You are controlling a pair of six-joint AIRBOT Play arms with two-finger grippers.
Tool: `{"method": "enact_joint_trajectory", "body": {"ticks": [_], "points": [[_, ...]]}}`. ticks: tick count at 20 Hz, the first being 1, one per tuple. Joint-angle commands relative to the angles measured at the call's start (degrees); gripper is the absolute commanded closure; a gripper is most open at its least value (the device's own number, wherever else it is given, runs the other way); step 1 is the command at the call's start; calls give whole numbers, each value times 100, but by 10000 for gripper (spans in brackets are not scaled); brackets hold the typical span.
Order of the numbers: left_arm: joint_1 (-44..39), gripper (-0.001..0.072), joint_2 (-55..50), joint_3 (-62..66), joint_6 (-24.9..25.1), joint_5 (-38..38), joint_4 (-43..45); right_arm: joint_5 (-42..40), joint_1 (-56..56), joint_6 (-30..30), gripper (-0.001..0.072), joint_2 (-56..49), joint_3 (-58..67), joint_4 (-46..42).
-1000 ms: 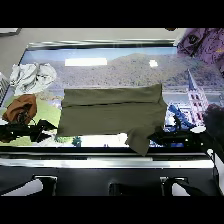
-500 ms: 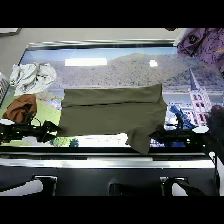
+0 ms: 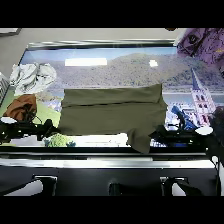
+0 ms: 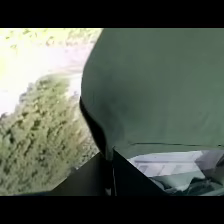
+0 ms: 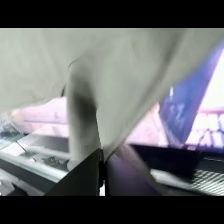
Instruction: Fold the clothes and pants, and hang the long-sleeved shirts on hangers.
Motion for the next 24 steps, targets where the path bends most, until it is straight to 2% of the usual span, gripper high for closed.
{"method": "enact_joint_trajectory", "body": {"ticks": [1,3,7,9,11,14,17,21,24], "points": [[-15,694,1073,-87,-931,-203,518,730,4,599,688,833,0,-356],[-15,694,1827,-232,-1377,-280,839,1145,4,1034,688,1565,0,-758],[-15,694,3001,-411,-1755,-715,1097,2079,4,2057,688,3215,4,-1279],[-15,695,3298,-407,-1794,-789,1185,2312,4,2302,688,3751,107,-1368],[-13,695,3355,-393,-1792,-706,1185,2361,4,2315,688,3838,308,-1451],[-15,696,3209,-369,-1788,-249,1163,2004,4,2109,688,3359,573,-1447],[-101,696,2743,-184,-1637,157,1038,1390,4,1606,688,2385,898,-1335],[-570,696,1687,306,-1432,852,885,745,4,807,688,903,1434,-1121],[-828,696,811,850,-1392,1084,890,378,4,568,688,15,2013,-1119]]}}
